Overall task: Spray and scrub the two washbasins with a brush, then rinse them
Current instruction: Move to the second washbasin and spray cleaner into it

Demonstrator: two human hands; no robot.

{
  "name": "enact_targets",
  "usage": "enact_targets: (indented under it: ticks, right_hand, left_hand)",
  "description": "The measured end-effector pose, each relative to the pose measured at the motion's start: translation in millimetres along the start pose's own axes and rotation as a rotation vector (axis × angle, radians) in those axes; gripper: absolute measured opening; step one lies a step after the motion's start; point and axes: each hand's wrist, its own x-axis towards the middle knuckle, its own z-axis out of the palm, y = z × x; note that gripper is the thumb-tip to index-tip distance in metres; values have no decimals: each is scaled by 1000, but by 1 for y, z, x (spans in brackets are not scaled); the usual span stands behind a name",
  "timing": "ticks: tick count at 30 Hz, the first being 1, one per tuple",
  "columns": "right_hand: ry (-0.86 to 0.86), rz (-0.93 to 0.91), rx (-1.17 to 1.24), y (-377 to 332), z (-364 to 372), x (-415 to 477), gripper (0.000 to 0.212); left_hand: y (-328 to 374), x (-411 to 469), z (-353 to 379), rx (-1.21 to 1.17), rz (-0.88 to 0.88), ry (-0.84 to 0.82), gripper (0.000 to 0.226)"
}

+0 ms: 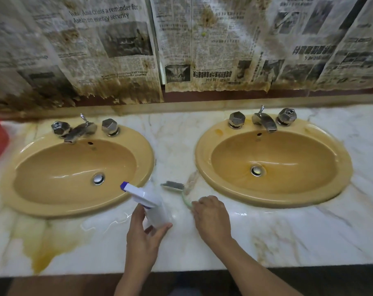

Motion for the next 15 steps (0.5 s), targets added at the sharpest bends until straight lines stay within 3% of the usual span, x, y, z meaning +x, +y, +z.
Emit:
enact_targets:
  ticks: [5, 10, 15]
  right_hand:
    - [-70, -52, 79, 12, -7, 1, 12]
    - [-253, -50, 288, 34, -37, -18, 49]
    - [-194, 168, 593, 63, -72, -40, 44]
  left_hand:
    - [4, -11, 16, 6, 17, 82, 82]
    - [2, -15, 23, -2, -33, 84, 88]
    - [3, -16, 31, 52, 53, 81, 85]
